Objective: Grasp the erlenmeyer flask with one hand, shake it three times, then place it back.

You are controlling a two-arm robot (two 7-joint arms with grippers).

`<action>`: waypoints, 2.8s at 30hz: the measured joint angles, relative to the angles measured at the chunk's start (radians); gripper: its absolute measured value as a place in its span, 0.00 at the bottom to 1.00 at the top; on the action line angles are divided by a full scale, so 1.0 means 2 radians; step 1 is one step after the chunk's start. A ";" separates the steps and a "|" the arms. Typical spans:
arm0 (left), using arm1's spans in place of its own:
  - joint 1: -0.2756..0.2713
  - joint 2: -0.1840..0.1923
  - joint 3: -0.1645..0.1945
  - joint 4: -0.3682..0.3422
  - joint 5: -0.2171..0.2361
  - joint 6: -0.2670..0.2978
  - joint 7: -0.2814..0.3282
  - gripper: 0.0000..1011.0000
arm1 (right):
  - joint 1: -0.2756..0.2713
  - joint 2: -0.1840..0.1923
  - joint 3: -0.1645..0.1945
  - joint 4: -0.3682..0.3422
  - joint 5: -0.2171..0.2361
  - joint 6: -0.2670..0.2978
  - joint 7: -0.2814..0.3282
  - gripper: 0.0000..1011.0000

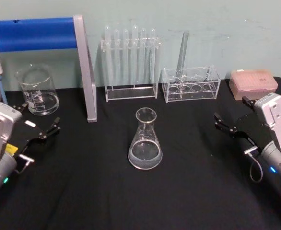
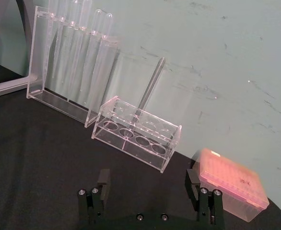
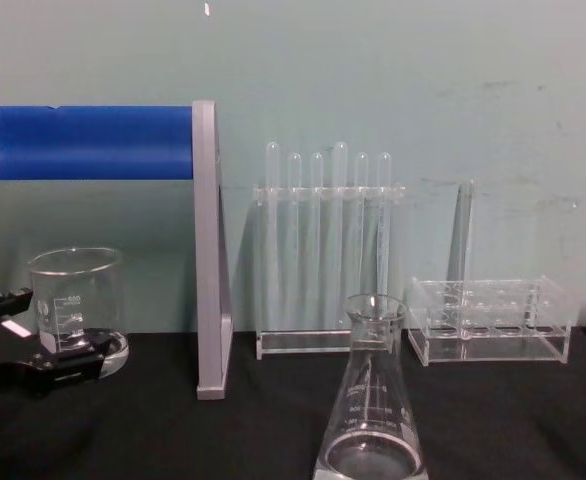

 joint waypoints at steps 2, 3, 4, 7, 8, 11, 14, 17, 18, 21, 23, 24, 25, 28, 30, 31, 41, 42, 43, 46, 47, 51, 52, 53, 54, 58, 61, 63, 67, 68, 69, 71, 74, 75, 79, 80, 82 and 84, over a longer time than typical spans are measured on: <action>0.000 0.000 0.000 0.000 0.000 0.000 0.000 0.99 | 0.000 0.000 0.000 0.000 0.000 0.000 0.000 0.99; 0.000 0.000 0.000 0.000 0.000 0.000 0.000 0.99 | 0.000 0.000 0.000 0.000 0.000 0.000 0.000 0.99; 0.000 0.000 0.000 0.000 0.000 0.000 0.000 0.99 | 0.000 0.000 0.000 0.000 0.000 0.000 0.000 0.99; 0.000 0.000 0.000 0.000 0.000 0.000 0.000 0.99 | 0.000 0.000 0.000 0.000 0.000 0.000 0.000 0.99; 0.000 0.000 0.000 0.000 0.000 0.000 0.000 0.99 | 0.000 0.000 0.000 0.000 0.000 0.000 0.000 0.99; 0.000 0.000 0.000 0.000 0.000 0.000 0.000 0.99 | 0.000 0.000 0.000 0.000 0.000 0.000 0.000 0.99; 0.000 0.000 0.000 0.000 0.000 0.000 0.000 0.99 | 0.000 0.000 0.000 0.000 0.000 0.000 0.000 0.99; 0.000 0.000 0.000 0.000 0.000 0.000 0.000 0.99 | 0.000 0.000 0.000 0.000 0.000 0.000 0.000 0.99; 0.000 0.000 0.000 0.000 0.000 0.000 0.000 0.99 | 0.000 0.000 0.000 0.000 0.000 0.000 0.000 0.99; 0.000 0.000 0.000 0.000 0.000 0.000 0.000 0.99 | 0.000 0.000 0.000 0.000 0.000 0.000 0.000 0.99; 0.000 0.000 0.000 0.000 0.000 0.000 0.000 0.99 | 0.000 0.000 0.000 0.000 0.000 0.000 0.000 0.99; 0.000 0.000 0.000 0.000 0.000 0.000 0.000 0.99 | 0.000 0.000 0.000 0.000 0.000 0.000 0.000 0.99; 0.000 0.000 0.000 0.000 0.000 0.000 0.000 0.99 | 0.000 0.000 0.000 0.000 0.000 0.000 0.000 0.99; 0.000 0.000 0.000 0.000 0.000 0.000 0.000 0.99 | 0.000 0.000 0.000 0.000 0.000 0.000 0.000 0.99; 0.000 0.000 0.000 0.000 0.000 0.000 0.000 0.99 | 0.000 0.000 0.000 0.000 0.000 0.000 0.000 0.99; 0.000 0.000 0.000 0.000 0.000 0.000 0.000 0.99 | 0.000 0.000 0.000 0.000 0.000 0.000 0.000 0.99; 0.000 0.000 0.000 0.000 0.000 0.000 0.000 0.99 | -0.007 0.001 0.006 -0.007 0.000 -0.001 0.005 0.99; 0.000 0.000 0.000 0.000 0.000 0.000 0.000 0.99 | -0.009 0.002 0.008 -0.009 0.000 -0.001 0.007 0.99; 0.000 0.000 0.000 0.000 0.000 0.000 0.000 0.99 | -0.010 0.002 0.009 -0.011 0.000 -0.001 0.008 0.99; 0.000 0.000 0.000 0.000 0.000 0.000 0.000 0.99 | -0.023 0.007 0.017 -0.024 0.004 -0.004 0.016 0.99; 0.000 0.000 0.000 0.000 0.000 0.000 0.000 0.99 | -0.026 0.008 0.019 -0.027 0.006 -0.005 0.018 0.99; 0.000 0.000 0.000 0.000 0.000 0.000 0.000 0.99 | -0.044 0.013 0.028 -0.046 0.018 -0.006 0.030 0.99; 0.000 0.000 0.000 0.000 0.000 0.000 0.000 0.99 | -0.048 0.014 0.030 -0.049 0.021 -0.006 0.033 0.99; 0.000 0.000 0.000 0.000 0.000 0.000 0.000 0.99 | -0.052 0.015 0.032 -0.053 0.025 -0.006 0.036 0.99; 0.000 0.000 0.000 0.000 0.000 0.000 0.000 0.99 | -0.059 0.016 0.034 -0.060 0.031 -0.006 0.043 0.99; 0.000 0.000 0.000 0.000 0.000 0.000 0.000 0.99 | -0.074 0.016 0.039 -0.075 0.049 -0.006 0.062 0.99; 0.000 0.000 0.000 0.000 0.000 0.000 0.000 0.99 | -0.083 0.013 0.040 -0.084 0.060 -0.003 0.076 0.99; 0.000 0.000 0.000 0.000 0.000 0.000 0.000 0.99 | -0.087 0.011 0.039 -0.090 0.066 0.000 0.086 0.99; 0.000 0.000 0.000 0.000 0.000 0.000 0.000 0.99 | -0.092 0.004 0.036 -0.097 0.071 0.004 0.100 0.99; 0.000 0.000 0.000 0.000 0.000 0.000 0.000 0.99 | -0.092 0.003 0.035 -0.098 0.072 0.005 0.103 0.99; 0.000 0.000 0.000 0.000 0.000 0.000 0.000 0.99 | -0.092 -0.001 0.034 -0.100 0.073 0.006 0.108 0.99; 0.000 0.000 0.000 0.000 0.000 0.000 0.000 0.99 | -0.092 -0.004 0.032 -0.100 0.073 0.007 0.113 0.99; 0.000 0.000 0.000 0.000 0.000 0.000 0.000 0.99 | -0.089 -0.012 0.027 -0.100 0.072 0.008 0.122 0.99; 0.000 0.000 0.000 0.000 0.000 0.000 0.000 0.99 | -0.086 -0.016 0.024 -0.098 0.070 0.007 0.127 0.99; 0.000 0.000 0.000 0.000 0.000 0.000 0.000 0.99 | -0.079 -0.025 0.018 -0.093 0.062 0.007 0.135 0.99; 0.000 0.000 0.000 0.000 0.000 0.000 0.000 0.99 | -0.074 -0.030 0.014 -0.090 0.058 0.007 0.139 0.99; 0.000 0.000 0.000 0.000 0.000 0.000 0.000 0.99 | -0.070 -0.034 0.011 -0.087 0.054 0.006 0.142 0.99; 0.000 0.000 0.000 0.000 0.000 0.000 0.000 0.99 | -0.063 -0.042 0.007 -0.083 0.048 0.006 0.147 0.99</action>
